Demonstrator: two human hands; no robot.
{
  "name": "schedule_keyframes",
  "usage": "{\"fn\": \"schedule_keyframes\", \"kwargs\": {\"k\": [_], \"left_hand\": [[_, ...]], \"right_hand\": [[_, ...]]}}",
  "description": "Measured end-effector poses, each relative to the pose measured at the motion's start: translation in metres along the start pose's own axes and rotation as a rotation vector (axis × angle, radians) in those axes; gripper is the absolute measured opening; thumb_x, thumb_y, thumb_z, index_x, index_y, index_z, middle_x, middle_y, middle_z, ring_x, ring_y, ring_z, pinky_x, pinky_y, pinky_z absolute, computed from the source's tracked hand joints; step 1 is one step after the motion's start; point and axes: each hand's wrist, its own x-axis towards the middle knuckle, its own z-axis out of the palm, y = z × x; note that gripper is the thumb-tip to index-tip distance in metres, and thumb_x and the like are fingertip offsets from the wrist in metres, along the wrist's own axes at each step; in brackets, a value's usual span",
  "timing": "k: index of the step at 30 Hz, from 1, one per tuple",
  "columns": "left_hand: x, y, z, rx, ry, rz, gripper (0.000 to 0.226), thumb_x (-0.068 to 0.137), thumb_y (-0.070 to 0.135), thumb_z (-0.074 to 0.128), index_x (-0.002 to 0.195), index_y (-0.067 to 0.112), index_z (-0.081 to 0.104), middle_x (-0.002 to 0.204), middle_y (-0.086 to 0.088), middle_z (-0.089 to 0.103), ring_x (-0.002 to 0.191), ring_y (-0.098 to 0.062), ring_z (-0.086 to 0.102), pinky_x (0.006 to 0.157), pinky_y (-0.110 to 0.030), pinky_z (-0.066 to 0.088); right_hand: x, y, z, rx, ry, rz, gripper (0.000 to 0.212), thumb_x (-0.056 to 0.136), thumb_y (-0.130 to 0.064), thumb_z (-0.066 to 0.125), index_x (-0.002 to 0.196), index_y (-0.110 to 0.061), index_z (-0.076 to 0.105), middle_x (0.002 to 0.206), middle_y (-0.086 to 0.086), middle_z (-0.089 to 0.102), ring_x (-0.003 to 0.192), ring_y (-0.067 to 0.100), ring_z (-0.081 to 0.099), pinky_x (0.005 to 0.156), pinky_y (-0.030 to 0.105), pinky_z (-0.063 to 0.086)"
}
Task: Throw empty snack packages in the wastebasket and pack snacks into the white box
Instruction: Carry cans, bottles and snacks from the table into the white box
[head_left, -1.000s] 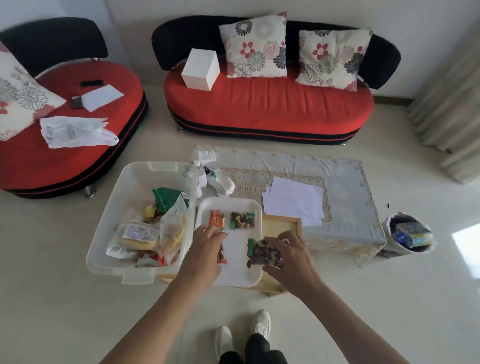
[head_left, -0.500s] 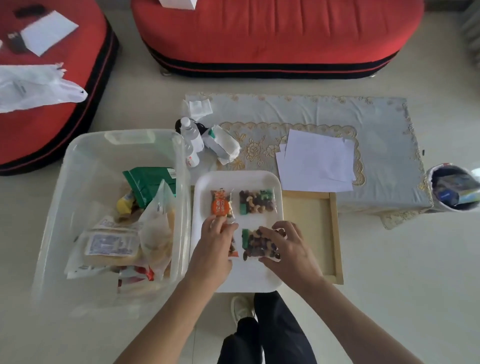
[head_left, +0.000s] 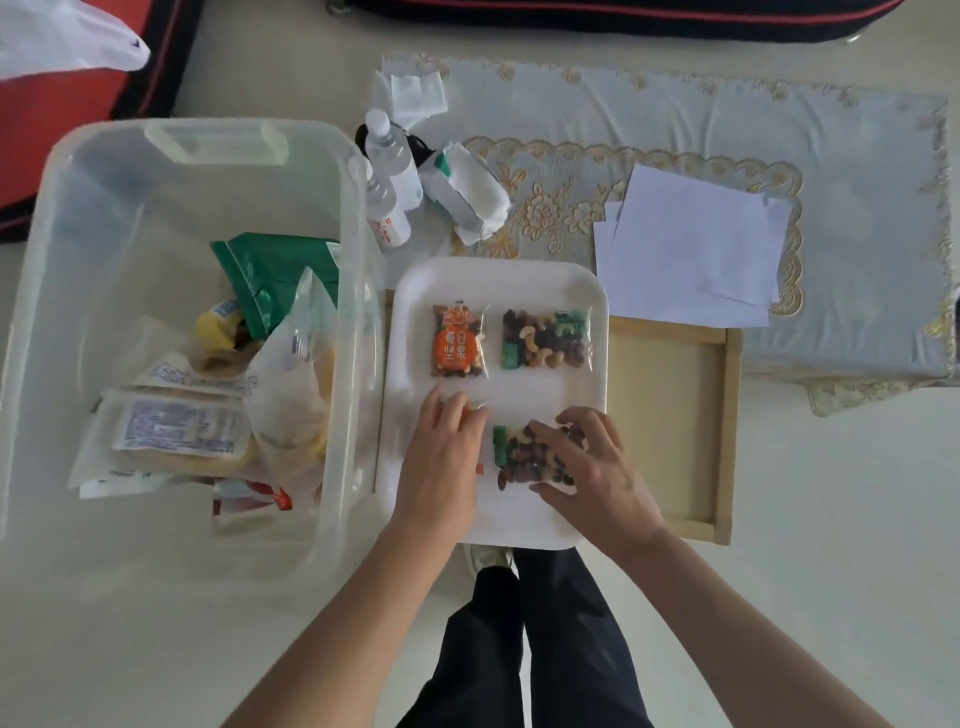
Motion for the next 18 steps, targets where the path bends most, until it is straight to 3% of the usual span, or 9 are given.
{"fn": "schedule_keyframes", "kwargs": {"k": [9, 15, 18], "left_hand": [[0.005, 0.0, 0.003, 0.085, -0.018, 0.017, 0.07, 0.086, 0.006, 0.073, 0.149, 0.018, 0.044, 0.159, -0.004, 0.032, 0.154, -0.032, 0.013, 0.126, -0.047, 0.022], [0.002, -0.004, 0.003, 0.135, -0.024, 0.047, 0.084, 0.084, 0.003, 0.074, 0.155, 0.023, 0.034, 0.168, -0.007, 0.015, 0.157, -0.032, 0.004, 0.128, -0.053, 0.009], [-0.005, -0.004, -0.001, 0.122, -0.039, 0.058, 0.096, 0.083, 0.015, 0.08, 0.159, 0.026, 0.022, 0.169, -0.007, 0.011, 0.157, -0.031, 0.003, 0.128, -0.052, 0.007]], "right_hand": [[0.0, 0.009, 0.005, -0.062, 0.004, -0.029, 0.074, 0.065, -0.032, 0.093, 0.13, -0.014, 0.064, 0.126, 0.015, 0.053, 0.122, 0.033, 0.048, 0.095, 0.05, 0.056], [-0.002, 0.008, 0.0, -0.112, -0.062, -0.014, 0.084, 0.066, -0.042, 0.09, 0.14, -0.021, 0.056, 0.145, 0.015, 0.049, 0.141, 0.036, 0.04, 0.112, 0.057, 0.039], [-0.006, 0.001, -0.01, -0.139, -0.105, 0.013, 0.087, 0.07, -0.051, 0.086, 0.145, -0.027, 0.05, 0.157, 0.013, 0.038, 0.15, 0.033, 0.029, 0.117, 0.058, 0.031]]}}
